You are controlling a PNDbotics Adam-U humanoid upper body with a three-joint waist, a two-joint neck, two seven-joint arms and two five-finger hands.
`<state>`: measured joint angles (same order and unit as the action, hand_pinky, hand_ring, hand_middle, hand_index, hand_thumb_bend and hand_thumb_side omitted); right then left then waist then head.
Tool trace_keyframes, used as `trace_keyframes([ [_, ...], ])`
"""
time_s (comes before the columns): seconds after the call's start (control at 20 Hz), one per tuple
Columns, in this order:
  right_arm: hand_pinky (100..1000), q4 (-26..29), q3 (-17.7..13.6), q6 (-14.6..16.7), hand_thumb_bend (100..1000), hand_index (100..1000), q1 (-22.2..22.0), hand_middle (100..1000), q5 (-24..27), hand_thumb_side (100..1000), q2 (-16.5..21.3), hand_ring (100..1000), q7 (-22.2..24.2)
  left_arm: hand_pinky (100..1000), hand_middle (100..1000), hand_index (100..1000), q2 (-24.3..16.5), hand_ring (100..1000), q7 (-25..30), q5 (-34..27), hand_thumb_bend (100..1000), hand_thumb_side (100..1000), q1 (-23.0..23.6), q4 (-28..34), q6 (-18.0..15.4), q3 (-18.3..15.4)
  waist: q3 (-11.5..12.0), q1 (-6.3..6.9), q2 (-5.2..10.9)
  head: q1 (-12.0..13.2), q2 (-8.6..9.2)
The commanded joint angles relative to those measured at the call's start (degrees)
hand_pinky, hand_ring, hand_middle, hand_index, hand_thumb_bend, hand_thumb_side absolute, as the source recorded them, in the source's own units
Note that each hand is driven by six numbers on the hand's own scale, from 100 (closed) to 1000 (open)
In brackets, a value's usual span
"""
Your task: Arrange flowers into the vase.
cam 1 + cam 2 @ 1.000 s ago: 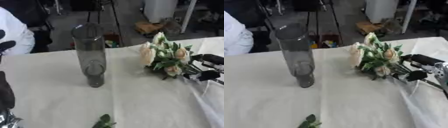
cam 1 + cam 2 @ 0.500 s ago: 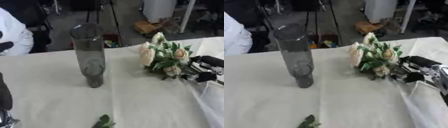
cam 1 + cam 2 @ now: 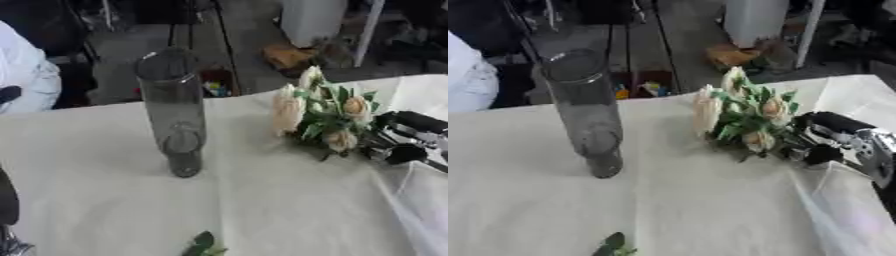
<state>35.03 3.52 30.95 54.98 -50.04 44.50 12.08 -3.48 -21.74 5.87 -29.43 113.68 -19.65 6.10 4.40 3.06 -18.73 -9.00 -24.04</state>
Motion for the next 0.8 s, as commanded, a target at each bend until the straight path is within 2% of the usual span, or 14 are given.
trace_keyframes([
  [0.05,671,-0.85,0.01,-0.65,212,826,-0.05,322,0.88,439,0.53,615,0.68,676,787,864,0.15,738,0.06,0.06,310,958,-0.8,0.91,0.16,0.05,-0.15,-0.02,0.72,-0.25,0.71],
  [0.5,525,-0.98,0.24,-1.35,110,681,-0.44,133,1.75,401,0.44,472,0.39,675,785,865,0.24,737,0.14,0.11,306,957,-0.82,0.91,0.19,0.04,-0.27,0.02,0.6,-0.36,0.85],
  [0.65,503,-1.18,0.3,-1.31,100,656,-0.65,100,1.55,364,0.32,449,0.39,675,784,865,0.27,736,0.12,0.1,305,957,-0.85,0.91,0.22,0.03,-0.2,0.01,0.54,-0.42,0.94],
  [0.8,503,-1.36,0.28,-1.24,100,656,-0.77,100,1.44,364,0.25,449,0.51,675,784,865,0.28,736,0.16,0.11,305,957,-0.86,0.91,0.22,0.04,-0.16,0.01,0.52,-0.41,0.98],
])
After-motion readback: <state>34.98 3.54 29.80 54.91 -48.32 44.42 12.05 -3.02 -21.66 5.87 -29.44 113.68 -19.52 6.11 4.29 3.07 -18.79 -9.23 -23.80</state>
